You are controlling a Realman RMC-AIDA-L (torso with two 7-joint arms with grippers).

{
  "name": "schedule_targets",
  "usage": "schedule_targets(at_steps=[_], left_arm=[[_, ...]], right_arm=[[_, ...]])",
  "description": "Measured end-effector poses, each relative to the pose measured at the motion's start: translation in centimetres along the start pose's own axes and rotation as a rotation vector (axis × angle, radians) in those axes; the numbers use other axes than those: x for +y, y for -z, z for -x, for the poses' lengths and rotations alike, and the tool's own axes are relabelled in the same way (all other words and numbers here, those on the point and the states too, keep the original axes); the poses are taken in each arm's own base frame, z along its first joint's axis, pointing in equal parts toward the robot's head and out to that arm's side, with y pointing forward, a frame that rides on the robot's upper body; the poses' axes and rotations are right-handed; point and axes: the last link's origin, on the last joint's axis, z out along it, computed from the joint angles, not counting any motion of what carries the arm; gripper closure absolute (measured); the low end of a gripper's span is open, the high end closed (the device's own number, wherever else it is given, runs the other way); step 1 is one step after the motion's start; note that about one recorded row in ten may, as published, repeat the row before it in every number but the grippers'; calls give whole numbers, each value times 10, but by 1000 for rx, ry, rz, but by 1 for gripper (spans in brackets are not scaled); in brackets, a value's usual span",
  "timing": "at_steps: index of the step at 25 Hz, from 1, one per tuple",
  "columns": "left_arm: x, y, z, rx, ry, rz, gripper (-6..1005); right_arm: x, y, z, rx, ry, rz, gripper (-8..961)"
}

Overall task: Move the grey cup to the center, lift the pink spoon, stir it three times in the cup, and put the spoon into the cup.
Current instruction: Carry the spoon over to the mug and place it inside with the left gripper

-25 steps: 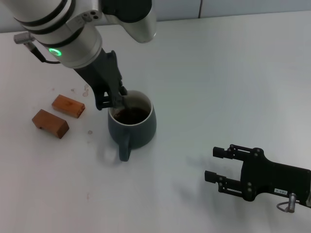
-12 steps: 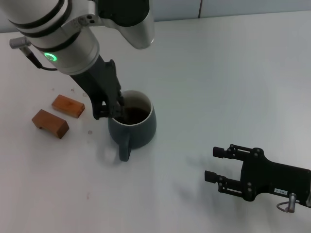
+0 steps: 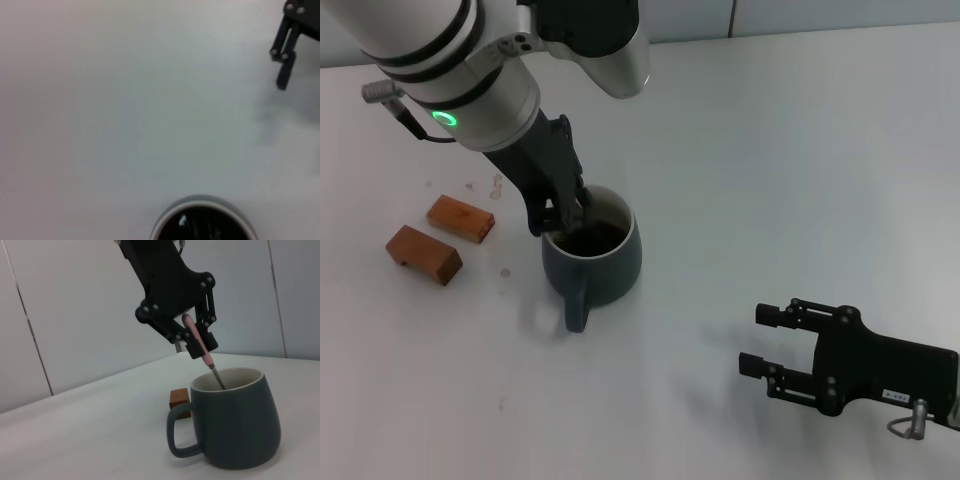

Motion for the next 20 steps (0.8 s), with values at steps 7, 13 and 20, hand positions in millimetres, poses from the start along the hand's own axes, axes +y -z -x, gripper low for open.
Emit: schedule_targets(at_steps=[7, 13, 20], left_arm=[[-2, 2, 7, -46, 30, -10, 854], [3, 5, 7, -57, 26, 22, 848], [6, 4, -2, 16, -6, 42, 840]], right_arm=[[0, 0, 0, 1, -3, -1, 296], [0, 0, -1, 1, -3, -1, 296], [0, 0, -1, 3, -3, -1, 296]])
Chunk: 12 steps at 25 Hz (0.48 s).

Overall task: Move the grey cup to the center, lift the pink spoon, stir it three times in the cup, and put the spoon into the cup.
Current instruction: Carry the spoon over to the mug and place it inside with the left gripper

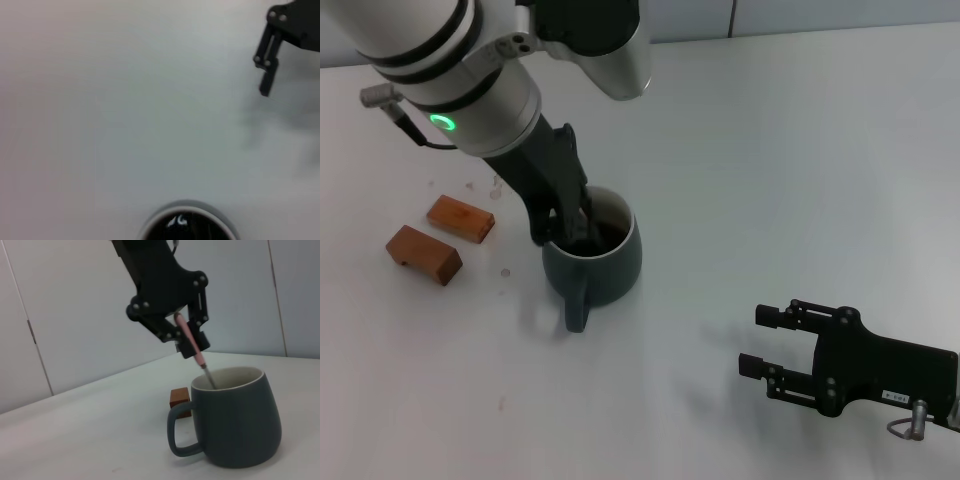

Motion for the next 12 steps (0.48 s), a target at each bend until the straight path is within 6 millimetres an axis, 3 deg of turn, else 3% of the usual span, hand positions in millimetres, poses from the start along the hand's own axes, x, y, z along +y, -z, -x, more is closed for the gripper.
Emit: schedule_targets(at_steps=[12], left_arm=[[-12, 0, 9, -52, 44, -87, 827]], right_arm=[[0, 0, 0, 0, 0, 0, 296]])
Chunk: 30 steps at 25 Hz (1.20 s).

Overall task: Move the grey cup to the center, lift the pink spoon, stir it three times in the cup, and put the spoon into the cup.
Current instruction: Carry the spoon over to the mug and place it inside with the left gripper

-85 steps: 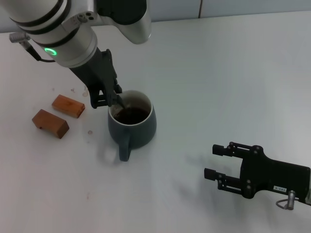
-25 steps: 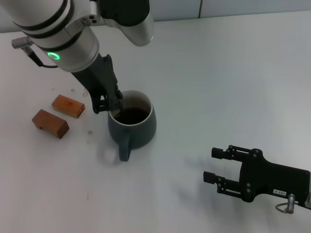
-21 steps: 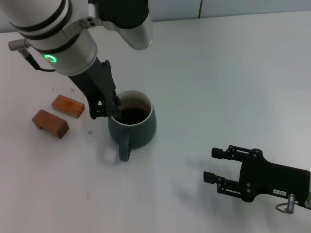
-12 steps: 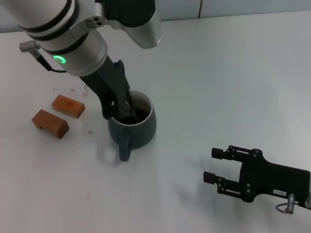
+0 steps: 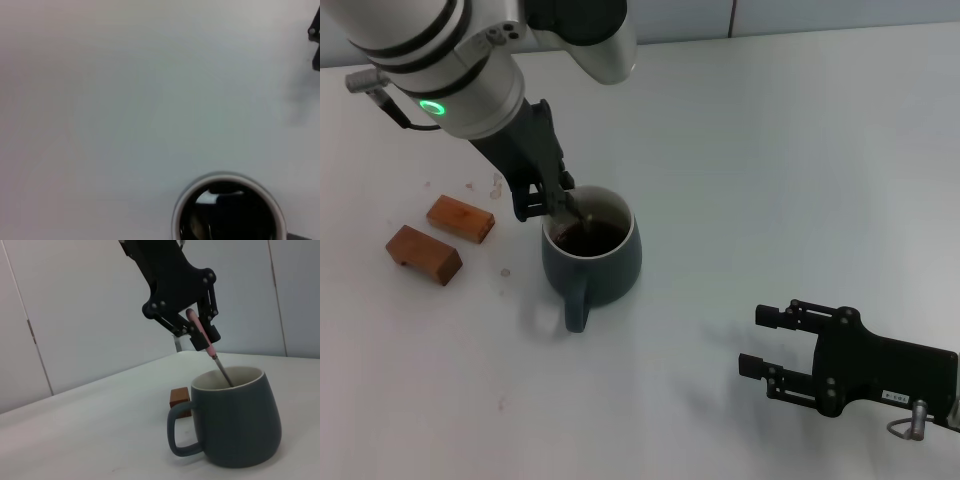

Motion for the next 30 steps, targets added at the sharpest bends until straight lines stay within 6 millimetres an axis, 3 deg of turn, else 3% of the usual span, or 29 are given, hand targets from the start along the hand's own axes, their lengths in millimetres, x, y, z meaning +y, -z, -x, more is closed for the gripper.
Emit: schedule_targets(at_steps=[25, 30], left_arm=[[9, -4, -1, 20, 17, 90, 800], [10, 5, -5, 92, 14, 85, 694]], right_arm=[[1, -1, 0, 7, -9, 11, 296], [1, -1, 0, 7, -9, 10, 296]])
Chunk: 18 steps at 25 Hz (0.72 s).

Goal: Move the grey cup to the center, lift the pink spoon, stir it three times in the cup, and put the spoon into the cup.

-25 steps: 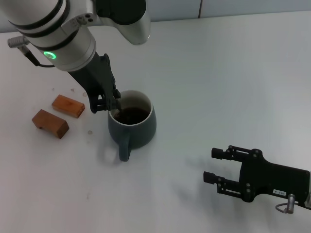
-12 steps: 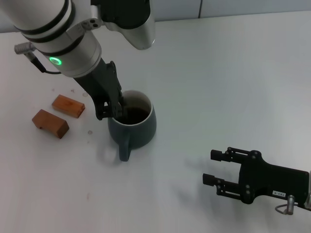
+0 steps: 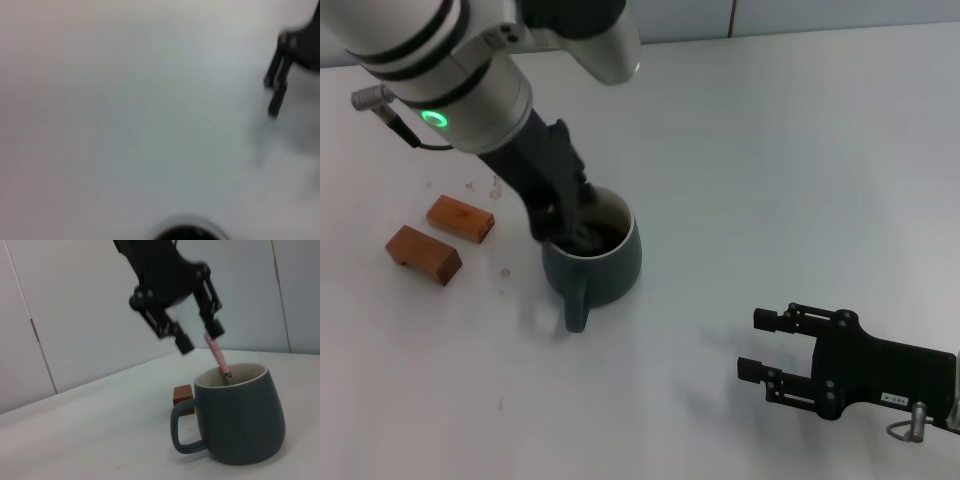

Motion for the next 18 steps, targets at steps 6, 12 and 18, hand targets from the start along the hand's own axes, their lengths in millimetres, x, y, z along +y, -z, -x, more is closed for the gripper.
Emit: schedule_targets(at_steps=[6, 12, 18], left_arm=[[-10, 34, 6, 357, 55, -45, 583], [-21, 35, 49, 760, 244, -83, 547], [-8, 26, 114, 1172, 461, -133, 526]], right_arm=[[-1, 1, 0, 5, 4, -5, 296], [-3, 2, -1, 13, 6, -15, 296], [-7, 5, 0, 18, 13, -32, 296]])
